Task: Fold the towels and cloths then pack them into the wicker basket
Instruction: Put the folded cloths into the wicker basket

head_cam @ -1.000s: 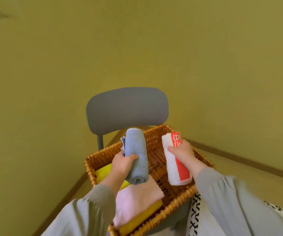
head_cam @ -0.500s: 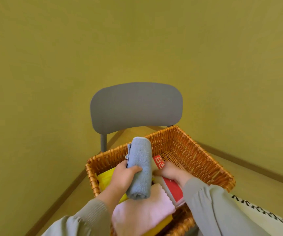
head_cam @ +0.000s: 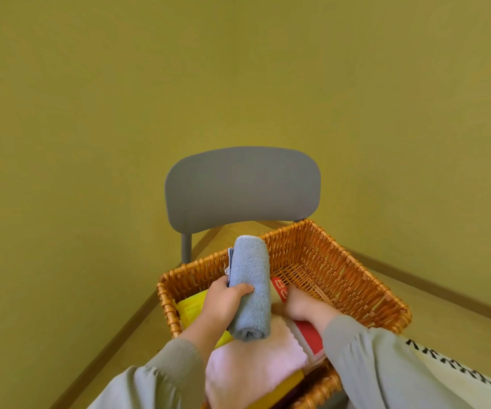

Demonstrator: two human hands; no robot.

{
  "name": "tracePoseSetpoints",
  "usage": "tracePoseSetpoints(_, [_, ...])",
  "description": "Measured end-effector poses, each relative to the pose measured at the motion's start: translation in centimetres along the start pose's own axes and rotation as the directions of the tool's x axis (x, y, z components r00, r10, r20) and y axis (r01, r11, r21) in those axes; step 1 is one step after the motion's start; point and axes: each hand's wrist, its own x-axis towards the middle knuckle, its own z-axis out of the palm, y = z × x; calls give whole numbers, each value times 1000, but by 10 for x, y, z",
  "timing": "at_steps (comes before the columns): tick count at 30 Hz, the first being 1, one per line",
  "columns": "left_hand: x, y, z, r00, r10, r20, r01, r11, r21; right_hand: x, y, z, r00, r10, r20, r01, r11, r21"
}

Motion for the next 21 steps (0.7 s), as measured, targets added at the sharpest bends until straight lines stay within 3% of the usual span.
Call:
tracePoseSetpoints(5, [-2, -3, 0, 1000, -18, 1, 18, 1000, -6, -14, -12, -14, 983, 63, 170, -18, 968, -251])
tracePoseSetpoints(8, [-3, -3, -1, 999, -33, 10, 33, 999, -30, -11, -8, -22, 958, 176, 227, -125, 967, -222])
tracePoseSetpoints(11, [-3, -2, 1, 998, -52, 29, 53, 997, -55, -8, 3, -18, 966, 203, 160, -154, 948, -278])
tracePoseSetpoints(14, [-4, 0, 5, 998, -52, 40, 54, 997, -60, -8, 10, -10, 986, 167, 16, -154, 938, -310])
tracePoseSetpoints(17, [-6, 5, 9, 999, -32, 43, 34, 998, -48, -16, 5, -16, 995, 99, -32, -104, 944, -314])
tracePoseSetpoints(19, [-7, 9, 13, 999, -20, 46, 22, 999, -33, -23, -1, -25, 994, 9, -105, -26, 987, -156])
tracePoseSetpoints(21, [-8, 12, 18, 998, -13, 55, 15, 999, -32, -35, -11, -37, 984, -57, -169, 82, 986, 142])
